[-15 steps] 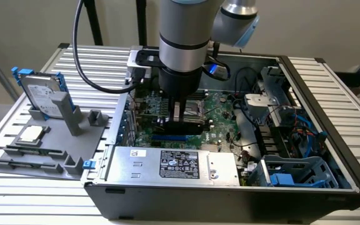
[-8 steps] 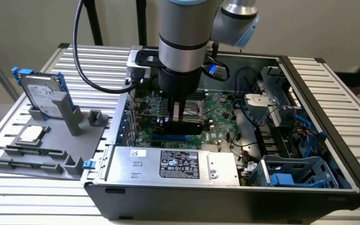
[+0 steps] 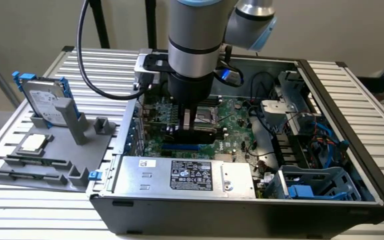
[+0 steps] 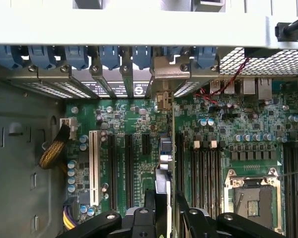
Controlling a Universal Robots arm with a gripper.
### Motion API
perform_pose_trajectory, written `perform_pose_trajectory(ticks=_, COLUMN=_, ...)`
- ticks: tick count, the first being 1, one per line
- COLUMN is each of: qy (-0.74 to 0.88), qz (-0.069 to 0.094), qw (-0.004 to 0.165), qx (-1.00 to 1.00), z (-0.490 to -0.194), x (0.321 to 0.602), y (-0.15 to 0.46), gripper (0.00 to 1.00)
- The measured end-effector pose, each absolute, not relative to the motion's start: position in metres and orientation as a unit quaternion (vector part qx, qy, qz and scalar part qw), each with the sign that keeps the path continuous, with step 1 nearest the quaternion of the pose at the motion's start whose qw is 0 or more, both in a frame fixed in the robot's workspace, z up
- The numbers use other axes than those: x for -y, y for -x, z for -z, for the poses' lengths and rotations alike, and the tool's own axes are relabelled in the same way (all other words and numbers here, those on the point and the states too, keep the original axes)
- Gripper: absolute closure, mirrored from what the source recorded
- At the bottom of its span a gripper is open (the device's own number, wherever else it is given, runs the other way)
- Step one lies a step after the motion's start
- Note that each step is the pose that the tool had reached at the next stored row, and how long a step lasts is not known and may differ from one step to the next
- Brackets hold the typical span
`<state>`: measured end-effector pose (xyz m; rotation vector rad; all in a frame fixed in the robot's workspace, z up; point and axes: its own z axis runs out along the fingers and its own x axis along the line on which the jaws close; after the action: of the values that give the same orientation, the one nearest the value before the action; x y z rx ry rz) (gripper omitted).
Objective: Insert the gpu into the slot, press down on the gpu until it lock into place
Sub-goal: 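Insert the gpu into the slot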
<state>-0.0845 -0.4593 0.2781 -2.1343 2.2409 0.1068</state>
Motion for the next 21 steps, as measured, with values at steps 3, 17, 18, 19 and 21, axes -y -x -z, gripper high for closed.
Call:
perform_pose_trajectory(ticks=3, qy=0.689, qz=-0.035, qw=0.022, qx=-0.724, z=-0.2775, x=0.4593, y=0.0847, gripper=0.74)
perform_pose_trajectory(ticks=17, qy=0.689, qz=-0.039, qw=0.018, qx=-0.724, z=-0.2734, x=0.4592, y=0.086, gripper=0.74)
perform_pose_trajectory(ticks=18, qy=0.689, qz=-0.039, qw=0.018, qx=-0.724, z=-0.273, x=0.4592, y=0.086, gripper=0.74)
perform_pose_trajectory(ticks=19, qy=0.689, qz=-0.039, qw=0.018, qx=-0.724, z=-0.2725, x=0.4592, y=0.086, gripper=0.74)
perform_pose_trajectory(ticks=21, qy=0.689, qz=-0.04, qw=0.017, qx=-0.724, z=-0.2716, x=0.4592, y=0.086, gripper=0.74)
